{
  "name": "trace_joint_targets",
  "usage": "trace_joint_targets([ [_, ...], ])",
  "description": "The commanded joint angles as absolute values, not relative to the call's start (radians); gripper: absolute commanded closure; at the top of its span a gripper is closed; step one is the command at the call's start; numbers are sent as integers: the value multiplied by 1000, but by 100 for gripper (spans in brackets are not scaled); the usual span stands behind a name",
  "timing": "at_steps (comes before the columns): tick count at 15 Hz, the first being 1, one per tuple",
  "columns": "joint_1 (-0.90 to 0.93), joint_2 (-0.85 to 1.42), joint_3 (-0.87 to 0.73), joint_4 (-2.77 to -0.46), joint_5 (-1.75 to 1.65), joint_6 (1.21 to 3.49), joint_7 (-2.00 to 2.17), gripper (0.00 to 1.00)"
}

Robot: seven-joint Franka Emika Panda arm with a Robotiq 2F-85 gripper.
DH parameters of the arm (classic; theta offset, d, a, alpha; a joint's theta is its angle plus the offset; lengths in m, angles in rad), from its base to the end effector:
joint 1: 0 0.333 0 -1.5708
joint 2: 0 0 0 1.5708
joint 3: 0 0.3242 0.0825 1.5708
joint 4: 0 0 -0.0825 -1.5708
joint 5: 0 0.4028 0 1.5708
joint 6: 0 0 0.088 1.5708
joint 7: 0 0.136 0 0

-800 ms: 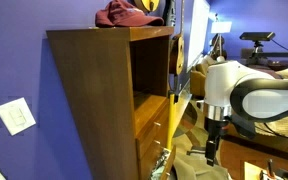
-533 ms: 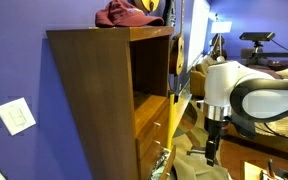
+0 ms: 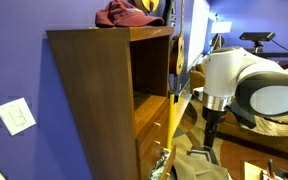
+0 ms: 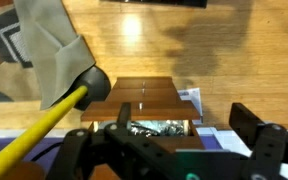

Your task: Move the hat to the second shelf

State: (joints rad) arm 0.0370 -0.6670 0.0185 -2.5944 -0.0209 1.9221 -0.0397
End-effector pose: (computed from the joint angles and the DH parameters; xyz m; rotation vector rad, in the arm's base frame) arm 0.3574 0.0176 0.4390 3.1067 0.1531 -0.0082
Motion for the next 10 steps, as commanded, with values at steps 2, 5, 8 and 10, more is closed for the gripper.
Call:
trace_joint_targets([
  [2,40,-683,23,-2532,-61,1919,-69,0],
  [5,42,-696,23,-2507,-70,1918,-85,0],
  [8,42,-695,23,-2509,-72,1918,-86,0],
  [10,39,-685,32,-2469,-105,1850,-109,0],
])
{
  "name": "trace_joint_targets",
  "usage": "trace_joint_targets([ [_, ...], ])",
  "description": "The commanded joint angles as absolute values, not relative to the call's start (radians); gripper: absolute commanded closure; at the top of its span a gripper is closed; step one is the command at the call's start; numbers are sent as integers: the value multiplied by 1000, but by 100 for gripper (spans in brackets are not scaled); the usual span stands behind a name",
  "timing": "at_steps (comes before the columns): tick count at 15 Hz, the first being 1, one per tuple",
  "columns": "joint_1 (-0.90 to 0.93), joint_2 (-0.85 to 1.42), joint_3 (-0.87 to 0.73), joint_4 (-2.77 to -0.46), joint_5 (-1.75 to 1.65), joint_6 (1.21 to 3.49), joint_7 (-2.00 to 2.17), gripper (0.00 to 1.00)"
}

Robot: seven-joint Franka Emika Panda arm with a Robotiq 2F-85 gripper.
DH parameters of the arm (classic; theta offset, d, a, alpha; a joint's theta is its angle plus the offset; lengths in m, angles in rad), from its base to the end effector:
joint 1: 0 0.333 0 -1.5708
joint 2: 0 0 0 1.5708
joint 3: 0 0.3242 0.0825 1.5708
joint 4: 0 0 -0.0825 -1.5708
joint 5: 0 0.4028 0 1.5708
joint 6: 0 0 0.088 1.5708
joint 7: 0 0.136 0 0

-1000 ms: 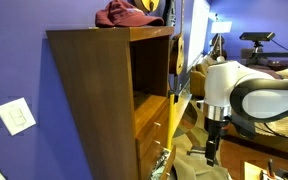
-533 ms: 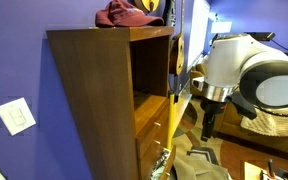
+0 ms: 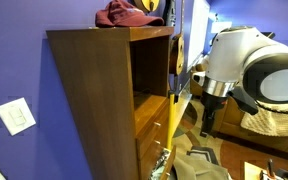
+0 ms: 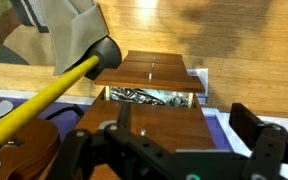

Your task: Move the hat to the second shelf

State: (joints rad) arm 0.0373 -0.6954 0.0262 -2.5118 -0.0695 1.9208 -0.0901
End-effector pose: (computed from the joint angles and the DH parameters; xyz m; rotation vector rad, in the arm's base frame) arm 0.3678 0.0170 0.4910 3.0418 0.2574 0.1569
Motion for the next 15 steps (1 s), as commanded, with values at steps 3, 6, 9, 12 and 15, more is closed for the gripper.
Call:
trace_joint_targets([
  [3,34,-684,58,-2371,-221,1805,-159,0],
  [6,43,-661,78,-2223,-339,1748,-238,0],
  [9,47,-626,108,-2065,-461,1675,-323,0],
  [12,68,-655,94,-2073,-469,1710,-320,0],
  [15,70,-636,100,-2038,-486,1701,-335,0],
])
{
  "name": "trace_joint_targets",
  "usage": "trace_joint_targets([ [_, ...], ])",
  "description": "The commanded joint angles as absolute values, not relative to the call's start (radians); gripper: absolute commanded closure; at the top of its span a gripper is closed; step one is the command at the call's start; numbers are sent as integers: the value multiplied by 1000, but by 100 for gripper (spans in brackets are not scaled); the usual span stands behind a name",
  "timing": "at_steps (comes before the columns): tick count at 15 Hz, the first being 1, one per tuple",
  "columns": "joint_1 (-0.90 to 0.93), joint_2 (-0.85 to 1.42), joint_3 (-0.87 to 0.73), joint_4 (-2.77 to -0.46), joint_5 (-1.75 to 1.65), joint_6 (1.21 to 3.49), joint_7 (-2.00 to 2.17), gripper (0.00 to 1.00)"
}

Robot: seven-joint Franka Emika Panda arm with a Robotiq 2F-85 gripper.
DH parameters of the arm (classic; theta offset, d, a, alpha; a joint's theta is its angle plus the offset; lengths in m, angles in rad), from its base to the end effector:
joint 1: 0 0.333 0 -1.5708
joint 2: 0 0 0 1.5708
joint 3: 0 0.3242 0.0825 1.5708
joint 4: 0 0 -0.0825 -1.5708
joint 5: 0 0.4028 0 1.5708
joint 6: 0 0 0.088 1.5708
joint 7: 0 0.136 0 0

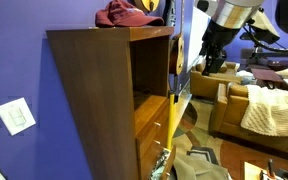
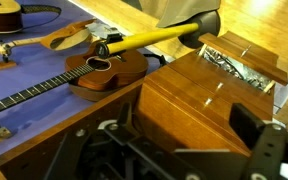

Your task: Move the hat to the second shelf

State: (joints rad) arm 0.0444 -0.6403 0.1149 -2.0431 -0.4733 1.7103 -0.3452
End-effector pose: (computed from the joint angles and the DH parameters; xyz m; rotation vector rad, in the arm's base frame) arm 0.3804 0.0215 0.7030 2.4769 0.6144 0.3183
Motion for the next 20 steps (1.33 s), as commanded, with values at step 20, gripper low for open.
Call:
trace_joint_targets([
  [20,137,-607,113,-1986,-800,2103,-385,0],
])
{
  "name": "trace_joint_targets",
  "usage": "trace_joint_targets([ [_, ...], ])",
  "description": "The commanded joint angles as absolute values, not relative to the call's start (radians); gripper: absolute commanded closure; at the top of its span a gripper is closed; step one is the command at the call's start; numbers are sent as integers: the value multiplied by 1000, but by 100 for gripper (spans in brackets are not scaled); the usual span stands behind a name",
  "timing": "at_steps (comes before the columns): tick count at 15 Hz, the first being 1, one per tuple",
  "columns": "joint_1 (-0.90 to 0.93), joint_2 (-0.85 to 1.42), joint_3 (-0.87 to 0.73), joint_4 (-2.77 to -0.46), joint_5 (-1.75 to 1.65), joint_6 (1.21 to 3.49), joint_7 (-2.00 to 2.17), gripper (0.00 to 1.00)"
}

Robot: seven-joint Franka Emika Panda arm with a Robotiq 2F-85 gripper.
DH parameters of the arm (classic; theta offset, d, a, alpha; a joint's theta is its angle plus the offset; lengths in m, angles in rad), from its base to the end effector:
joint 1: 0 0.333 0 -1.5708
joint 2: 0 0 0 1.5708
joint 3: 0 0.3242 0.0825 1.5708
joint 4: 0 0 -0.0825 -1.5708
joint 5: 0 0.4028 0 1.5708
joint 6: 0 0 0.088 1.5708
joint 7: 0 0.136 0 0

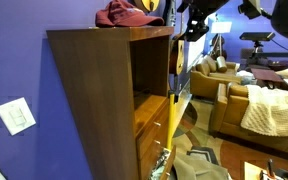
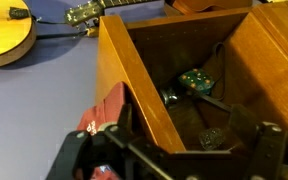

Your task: Move the hat to the second shelf

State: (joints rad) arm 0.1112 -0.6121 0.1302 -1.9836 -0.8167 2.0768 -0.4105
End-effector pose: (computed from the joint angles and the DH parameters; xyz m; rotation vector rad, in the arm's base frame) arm 0.4069 0.0676 0.7847 1.9330 0.8183 0.6682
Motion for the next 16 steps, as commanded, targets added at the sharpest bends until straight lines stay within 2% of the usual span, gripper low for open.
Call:
trace_joint_targets([
  [1,135,-601,109,-1984,-803,2134,-367,0],
  [8,115,-559,51,-1979,-818,2419,-377,0],
  [16,74,-556,42,-1947,-824,2396,-409,0],
])
